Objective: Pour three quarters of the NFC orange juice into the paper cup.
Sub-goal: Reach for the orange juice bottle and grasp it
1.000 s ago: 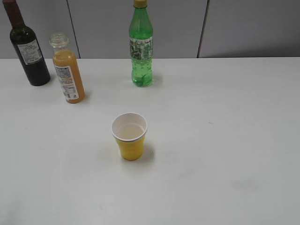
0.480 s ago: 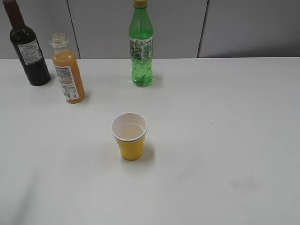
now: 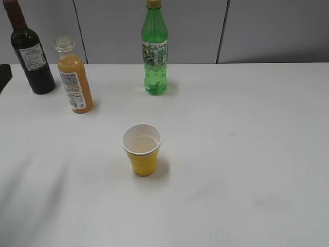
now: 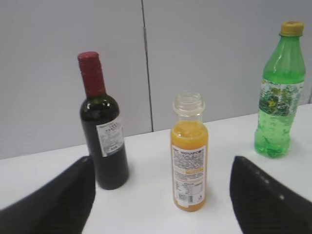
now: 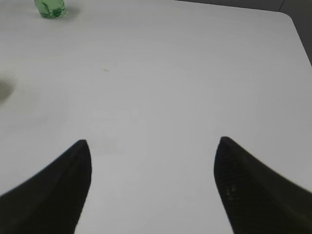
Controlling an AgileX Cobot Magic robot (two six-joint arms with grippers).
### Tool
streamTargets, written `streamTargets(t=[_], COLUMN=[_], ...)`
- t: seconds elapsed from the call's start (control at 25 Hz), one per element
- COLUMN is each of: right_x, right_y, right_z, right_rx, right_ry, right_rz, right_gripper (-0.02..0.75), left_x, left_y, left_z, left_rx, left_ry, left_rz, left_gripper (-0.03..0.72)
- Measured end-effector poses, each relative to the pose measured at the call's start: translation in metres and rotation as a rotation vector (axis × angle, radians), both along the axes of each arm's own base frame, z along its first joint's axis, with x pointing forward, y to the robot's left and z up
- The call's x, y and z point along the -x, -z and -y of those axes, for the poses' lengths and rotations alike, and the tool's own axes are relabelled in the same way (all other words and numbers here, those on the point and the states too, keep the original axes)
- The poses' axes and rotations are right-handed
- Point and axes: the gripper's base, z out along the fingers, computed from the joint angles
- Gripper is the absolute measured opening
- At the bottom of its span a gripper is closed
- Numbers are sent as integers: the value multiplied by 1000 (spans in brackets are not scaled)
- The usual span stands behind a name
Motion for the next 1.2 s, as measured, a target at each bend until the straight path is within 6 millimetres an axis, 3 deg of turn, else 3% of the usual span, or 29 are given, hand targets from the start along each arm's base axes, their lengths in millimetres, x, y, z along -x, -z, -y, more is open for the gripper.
streamTargets(t=[0.4,0.76,1.2], right_x=[0,0,0], right_y=[0,0,0], right_z=[0,0,0], right_rx=[0,0,0], right_ry=[0,0,0], right_rz=[0,0,0], right_gripper=[591,592,591], left_x=[-42,-84,-117], left_y=[46,63,89], left_z=[4,8,21], left_rx=[52,53,66], left_ry=[-2,-7,105], left_rz=[-69,-107,-132], left_gripper=[659,648,648])
